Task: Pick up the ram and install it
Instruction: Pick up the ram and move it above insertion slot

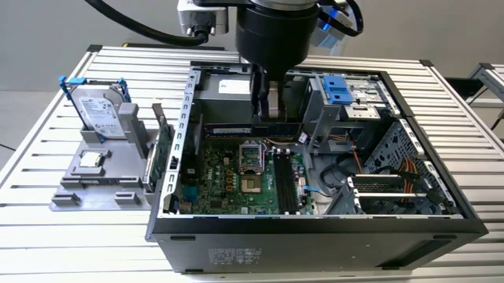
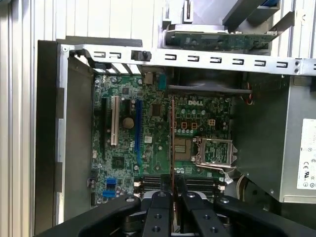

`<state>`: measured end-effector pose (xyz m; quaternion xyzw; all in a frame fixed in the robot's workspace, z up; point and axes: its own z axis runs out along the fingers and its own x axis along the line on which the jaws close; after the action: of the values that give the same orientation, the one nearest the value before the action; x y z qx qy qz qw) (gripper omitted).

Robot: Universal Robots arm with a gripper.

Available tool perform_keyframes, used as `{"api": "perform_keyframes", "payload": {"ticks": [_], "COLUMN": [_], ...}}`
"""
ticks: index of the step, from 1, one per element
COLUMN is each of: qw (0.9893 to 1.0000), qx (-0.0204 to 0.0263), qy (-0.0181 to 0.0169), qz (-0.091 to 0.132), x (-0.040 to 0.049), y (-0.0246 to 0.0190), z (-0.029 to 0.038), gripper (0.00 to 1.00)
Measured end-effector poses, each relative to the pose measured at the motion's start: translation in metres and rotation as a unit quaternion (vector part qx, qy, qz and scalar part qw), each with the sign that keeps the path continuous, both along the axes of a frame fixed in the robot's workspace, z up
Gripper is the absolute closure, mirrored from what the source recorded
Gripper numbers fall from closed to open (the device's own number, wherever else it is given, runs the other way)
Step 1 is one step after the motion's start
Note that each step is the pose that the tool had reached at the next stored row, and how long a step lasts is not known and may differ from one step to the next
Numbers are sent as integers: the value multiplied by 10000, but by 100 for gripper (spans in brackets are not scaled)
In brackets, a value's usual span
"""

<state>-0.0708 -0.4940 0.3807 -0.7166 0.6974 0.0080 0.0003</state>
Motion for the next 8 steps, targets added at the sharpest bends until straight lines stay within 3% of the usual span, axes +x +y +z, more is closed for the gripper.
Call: {"api": "perform_keyframes", "payload": {"ticks": [8], "qw": [10000], "qx": [0], "qy": [0], "qz": [0], "x": [106], "y": [0], "z": [0], "gripper": [100]}}
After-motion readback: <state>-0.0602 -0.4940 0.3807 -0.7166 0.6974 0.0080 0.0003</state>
